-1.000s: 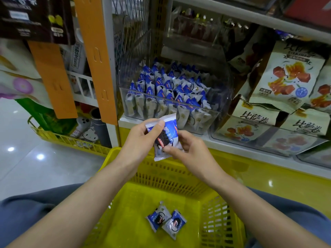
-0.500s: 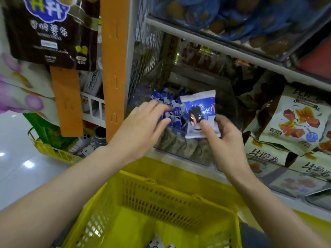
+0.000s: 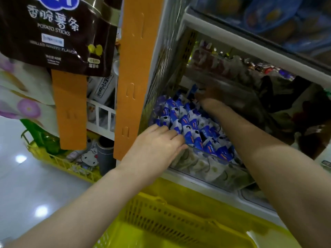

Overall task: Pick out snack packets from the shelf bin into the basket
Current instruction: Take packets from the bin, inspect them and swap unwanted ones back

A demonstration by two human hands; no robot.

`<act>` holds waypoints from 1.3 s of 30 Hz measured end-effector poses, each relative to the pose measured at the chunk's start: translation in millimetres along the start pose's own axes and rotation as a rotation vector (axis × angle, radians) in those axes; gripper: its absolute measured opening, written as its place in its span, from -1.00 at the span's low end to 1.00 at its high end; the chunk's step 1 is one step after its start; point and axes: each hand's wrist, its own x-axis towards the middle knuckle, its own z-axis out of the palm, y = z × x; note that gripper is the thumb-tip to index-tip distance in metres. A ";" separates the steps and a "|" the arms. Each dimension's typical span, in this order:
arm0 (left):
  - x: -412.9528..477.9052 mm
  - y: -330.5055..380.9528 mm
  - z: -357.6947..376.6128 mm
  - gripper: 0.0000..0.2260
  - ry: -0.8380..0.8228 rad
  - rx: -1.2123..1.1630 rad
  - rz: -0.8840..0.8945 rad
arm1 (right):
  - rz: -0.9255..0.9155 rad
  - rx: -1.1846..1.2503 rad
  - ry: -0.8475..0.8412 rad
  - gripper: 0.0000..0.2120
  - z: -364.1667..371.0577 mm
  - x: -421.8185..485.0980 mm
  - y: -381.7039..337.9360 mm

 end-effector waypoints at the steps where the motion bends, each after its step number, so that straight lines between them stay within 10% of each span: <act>1: 0.2 -0.5 0.7 -0.64 0.006 -0.001 -0.002 | -0.022 -0.060 -0.020 -0.71 1.4 5.5 -1.8; 18: 0.7 0.3 8.1 -0.66 0.108 0.013 -0.015 | -0.180 -0.174 -0.228 -0.75 8.2 8.6 -2.4; 23: 0.3 -0.5 9.0 -0.66 0.134 0.008 -0.022 | -0.151 -0.015 0.099 -0.70 -6.0 15.2 14.1; 33: -0.6 0.1 8.9 -0.66 0.101 -0.028 -0.038 | -0.081 -0.094 -0.110 -0.70 2.2 22.8 20.8; 39: -0.6 0.1 8.4 -0.68 0.080 -0.045 -0.052 | -0.102 -0.019 0.209 -0.74 -4.1 7.9 10.8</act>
